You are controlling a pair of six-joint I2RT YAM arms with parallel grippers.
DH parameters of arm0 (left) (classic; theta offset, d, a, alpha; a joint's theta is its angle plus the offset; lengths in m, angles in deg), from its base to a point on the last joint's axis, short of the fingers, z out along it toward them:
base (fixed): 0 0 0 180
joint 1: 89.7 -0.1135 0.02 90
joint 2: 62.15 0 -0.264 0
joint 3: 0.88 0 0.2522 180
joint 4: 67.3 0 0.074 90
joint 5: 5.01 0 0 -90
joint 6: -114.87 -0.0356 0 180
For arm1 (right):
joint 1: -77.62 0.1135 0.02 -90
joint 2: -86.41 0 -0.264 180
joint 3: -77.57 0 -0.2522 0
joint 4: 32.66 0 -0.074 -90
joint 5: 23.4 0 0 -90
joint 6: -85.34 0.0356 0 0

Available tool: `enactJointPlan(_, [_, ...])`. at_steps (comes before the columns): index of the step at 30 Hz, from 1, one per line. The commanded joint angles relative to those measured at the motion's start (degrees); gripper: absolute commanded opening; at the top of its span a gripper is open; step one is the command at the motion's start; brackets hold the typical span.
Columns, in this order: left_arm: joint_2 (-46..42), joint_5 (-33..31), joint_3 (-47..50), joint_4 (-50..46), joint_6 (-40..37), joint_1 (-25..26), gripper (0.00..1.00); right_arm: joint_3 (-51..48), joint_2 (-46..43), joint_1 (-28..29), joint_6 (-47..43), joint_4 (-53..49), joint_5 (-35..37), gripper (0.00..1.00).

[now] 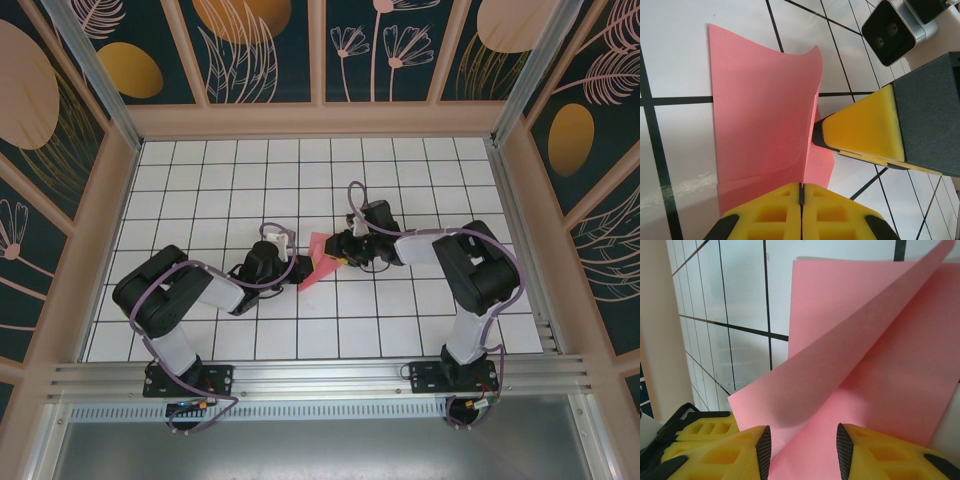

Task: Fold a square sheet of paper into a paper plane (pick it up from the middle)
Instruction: Fourth fold the wing at the center of the table.

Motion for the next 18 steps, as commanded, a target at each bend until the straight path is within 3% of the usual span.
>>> enactJointPlan(1, [1.2, 1.1, -0.2, 1.6, 0.6, -0.1, 0.1, 2.0, 1.8, 0.7, -0.3, 0.8, -0.1, 0.44])
enactJointPlan(11, [-0.2, 2.1, -1.3, -3.7, -2.6, -0.1, 0.3, 3.7, 4.0, 0.9, 0.2, -3.2, 3.3, 0.5])
enactJointPlan(18, [-1.1, 1.6, -1.8, -7.9, -5.5, -0.1, 0.3, 4.2, 4.8, 0.9, 1.1, -3.8, 4.0, 0.52])
